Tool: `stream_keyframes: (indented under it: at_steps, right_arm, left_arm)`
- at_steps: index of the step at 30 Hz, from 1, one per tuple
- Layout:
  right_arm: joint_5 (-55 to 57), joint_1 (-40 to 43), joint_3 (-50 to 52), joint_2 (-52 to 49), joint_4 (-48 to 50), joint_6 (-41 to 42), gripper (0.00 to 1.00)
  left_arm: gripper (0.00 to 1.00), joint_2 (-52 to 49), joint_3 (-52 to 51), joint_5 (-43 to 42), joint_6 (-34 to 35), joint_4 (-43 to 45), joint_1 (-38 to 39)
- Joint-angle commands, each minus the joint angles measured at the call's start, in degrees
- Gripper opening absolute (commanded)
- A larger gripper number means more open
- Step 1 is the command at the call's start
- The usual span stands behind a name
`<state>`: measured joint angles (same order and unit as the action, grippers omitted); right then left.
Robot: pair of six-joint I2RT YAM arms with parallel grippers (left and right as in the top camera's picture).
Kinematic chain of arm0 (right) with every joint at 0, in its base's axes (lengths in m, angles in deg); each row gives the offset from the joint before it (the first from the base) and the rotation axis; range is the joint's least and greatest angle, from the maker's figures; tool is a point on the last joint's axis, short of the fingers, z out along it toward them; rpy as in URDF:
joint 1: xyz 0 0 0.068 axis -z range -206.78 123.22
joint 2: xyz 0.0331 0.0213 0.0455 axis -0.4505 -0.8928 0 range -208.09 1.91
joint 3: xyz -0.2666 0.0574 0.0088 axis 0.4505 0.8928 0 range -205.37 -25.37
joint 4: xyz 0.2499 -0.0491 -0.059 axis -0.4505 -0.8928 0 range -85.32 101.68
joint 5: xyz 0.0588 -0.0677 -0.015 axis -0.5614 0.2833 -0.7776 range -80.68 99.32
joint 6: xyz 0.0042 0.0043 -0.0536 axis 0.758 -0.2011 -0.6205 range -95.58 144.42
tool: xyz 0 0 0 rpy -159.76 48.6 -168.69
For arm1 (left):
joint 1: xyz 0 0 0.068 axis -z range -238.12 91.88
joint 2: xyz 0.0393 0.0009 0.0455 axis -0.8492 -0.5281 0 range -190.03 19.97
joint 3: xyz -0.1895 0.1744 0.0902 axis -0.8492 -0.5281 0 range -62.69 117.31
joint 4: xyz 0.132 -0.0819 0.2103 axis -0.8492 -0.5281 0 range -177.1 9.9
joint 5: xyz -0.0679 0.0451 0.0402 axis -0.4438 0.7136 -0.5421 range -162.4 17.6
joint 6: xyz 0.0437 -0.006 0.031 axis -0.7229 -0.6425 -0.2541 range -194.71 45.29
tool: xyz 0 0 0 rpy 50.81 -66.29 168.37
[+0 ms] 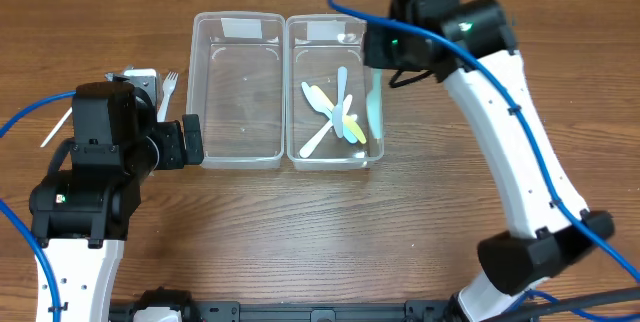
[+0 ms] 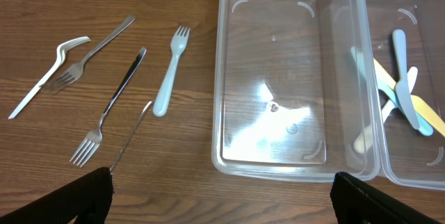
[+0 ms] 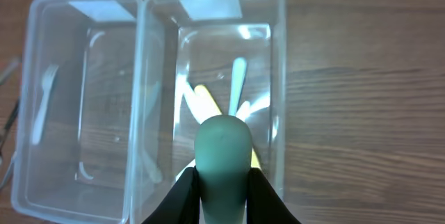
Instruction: Pack container
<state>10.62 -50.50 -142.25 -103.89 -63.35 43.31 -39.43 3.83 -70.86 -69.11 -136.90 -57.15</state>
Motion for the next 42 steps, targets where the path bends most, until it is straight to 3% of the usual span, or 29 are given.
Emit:
stream_keyframes:
  at_steps: [1, 13, 17, 19, 20, 25, 28, 33, 34, 36, 37, 39, 42]
  right_arm:
    - [-2.1, 0.5, 1.4, -7.8, -0.5, 2.1, 0.04]
    - [-5.5, 0.4, 1.4, -22.1, 0.6, -1.1, 0.04]
    - [-5.5, 0.4, 1.4, -22.6, 2.0, -1.3, 0.11]
    - [-5.5, 0.4, 1.3, -22.6, 2.4, -1.3, 0.2]
    - [-5.5, 0.4, 1.3, -22.6, 2.6, -1.4, 0.3]
    - [-5.5, 0.4, -0.2, -22.6, 2.8, -2.9, 0.45]
    - [-5.5, 0.4, -3.7, -22.6, 1.9, -3.8, 0.49]
    - [-3.5, 0.4, -19.0, -22.2, -3.0, -4.0, 0.5]
    - [-1.5, 0.4, -23.1, -22.1, -4.1, -4.2, 0.6]
    - [1.7, 1.0, -29.6, -21.6, -6.3, -5.7, 0.93]
    - [2.1, 1.4, -33.0, -21.4, -7.5, -8.0, 1.0]
    - [2.4, 2.7, -38.8, -20.9, -10.4, -15.5, 1.0]
    - [2.9, 6.4, -41.0, -18.7, -13.3, -14.3, 1.0]
  left_arm:
    - [1.0, -0.2, 1.2, 0.3, -0.2, 0.0, -0.6]
    - [1.0, -0.2, 1.2, 0.3, -0.2, 0.0, -0.6]
    - [1.0, -0.2, 1.2, 0.3, -0.3, 0.0, -0.6]
    - [1.0, -0.2, 1.2, 0.3, -0.3, 0.0, -0.6]
    - [1.0, -0.2, 1.2, 0.3, -0.3, 0.0, -0.6]
    - [1.0, -0.2, 1.2, 0.3, -0.3, 0.0, -0.6]
    - [1.0, -0.2, 1.2, 0.3, -0.3, 0.0, -0.6]
    - [1.0, -0.2, 1.2, 0.3, -0.3, 0.0, -0.6]
    - [1.0, -0.2, 1.2, 0.3, -0.3, 0.0, -0.6]
    - [1.0, -0.2, 1.2, 0.4, -0.3, 0.0, -0.6]
    - [1.0, -0.2, 1.2, 0.4, -0.3, 0.1, -0.6]
    - [1.0, -0.2, 1.2, 0.4, -1.3, 0.2, -0.6]
    - [1.0, -0.2, 1.2, 0.4, -2.5, 0.1, -0.6]
